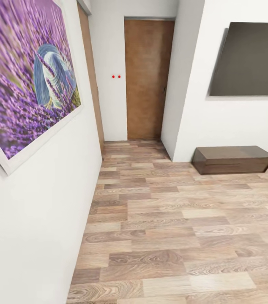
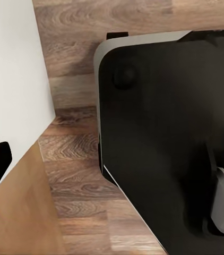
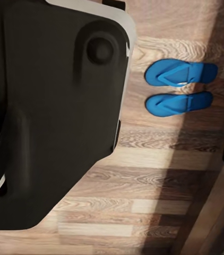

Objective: In the bedroom, move the book from the bed onto either nightstand, and place the two sandals side by side next to the bed.

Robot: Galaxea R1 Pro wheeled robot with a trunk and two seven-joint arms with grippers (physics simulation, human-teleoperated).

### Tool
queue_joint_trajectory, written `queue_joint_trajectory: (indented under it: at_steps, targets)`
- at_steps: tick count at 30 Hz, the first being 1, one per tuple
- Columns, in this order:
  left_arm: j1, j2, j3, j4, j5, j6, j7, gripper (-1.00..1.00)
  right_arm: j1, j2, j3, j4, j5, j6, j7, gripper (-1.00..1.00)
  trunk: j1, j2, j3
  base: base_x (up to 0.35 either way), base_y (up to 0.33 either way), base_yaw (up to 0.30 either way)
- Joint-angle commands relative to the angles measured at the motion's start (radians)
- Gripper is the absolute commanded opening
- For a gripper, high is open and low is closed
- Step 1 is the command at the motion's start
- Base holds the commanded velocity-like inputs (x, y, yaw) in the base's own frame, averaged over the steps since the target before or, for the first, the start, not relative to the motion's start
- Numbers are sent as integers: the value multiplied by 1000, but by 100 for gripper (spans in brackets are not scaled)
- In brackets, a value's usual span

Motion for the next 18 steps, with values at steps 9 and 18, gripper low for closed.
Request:
queue_joint_trajectory:
  at_steps: [9,18]
  targets:
    - [-1,1,-9,1,6,-3,4,100,-1,1,9,0,-10,2,1,100,1,-2,-3,185,0,45]
    - [-1,0,-10,1,4,-9,4,100,-1,1,9,0,-10,2,1,100,1,-2,-3,328,0,6]
